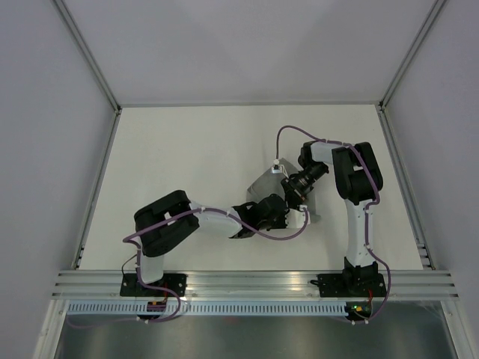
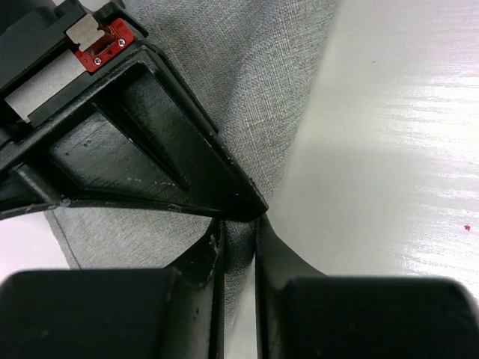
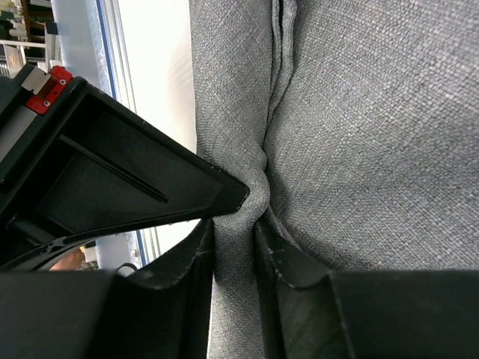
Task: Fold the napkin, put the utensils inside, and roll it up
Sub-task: Roll the napkin with the utensil
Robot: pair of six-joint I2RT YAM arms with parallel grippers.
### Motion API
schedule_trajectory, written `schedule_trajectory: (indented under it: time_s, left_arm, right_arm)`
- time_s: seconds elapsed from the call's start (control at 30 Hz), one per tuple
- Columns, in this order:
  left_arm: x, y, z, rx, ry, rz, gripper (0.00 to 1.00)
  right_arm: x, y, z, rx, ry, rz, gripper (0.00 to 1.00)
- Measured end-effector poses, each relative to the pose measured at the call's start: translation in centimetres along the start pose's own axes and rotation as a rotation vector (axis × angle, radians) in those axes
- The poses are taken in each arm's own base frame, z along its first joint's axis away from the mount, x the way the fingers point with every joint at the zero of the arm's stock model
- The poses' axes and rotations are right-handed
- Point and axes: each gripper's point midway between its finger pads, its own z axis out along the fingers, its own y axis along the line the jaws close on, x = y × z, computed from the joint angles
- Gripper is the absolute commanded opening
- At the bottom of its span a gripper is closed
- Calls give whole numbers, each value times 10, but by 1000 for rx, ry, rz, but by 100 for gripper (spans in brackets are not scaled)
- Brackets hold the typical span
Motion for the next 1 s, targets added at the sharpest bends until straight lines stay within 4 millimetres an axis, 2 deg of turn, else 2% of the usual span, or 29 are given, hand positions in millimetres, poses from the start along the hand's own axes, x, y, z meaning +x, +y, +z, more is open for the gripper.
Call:
schedule_trajectory:
  time_s: [0.03,0.13,0.23,0.43,0.63,0.83,1.0]
  left_arm:
    - [0,0,0,13,-1,-6,2]
    - [-2,0,2,52,-15,-29,2]
    - [-3,2,3,85,-39,-64,2]
    - [-3,4,4,134,-69,-121,2]
    - [-3,7,6,186,-87,-179,2]
    - [-3,12,9,287,-105,-280,2]
    - [-1,15,11,404,-116,-390,2]
  right_arm:
    - [0,0,-1,2,-1,1,42]
    - [0,4,-6,12,0,3,50]
    - [-1,5,-12,38,2,-17,54]
    - [-4,1,-30,95,-29,-65,55]
    - [-10,-2,-64,165,-123,-91,55]
    - [-17,4,-106,266,-243,-142,55]
    - [-11,14,-126,407,-320,-226,57]
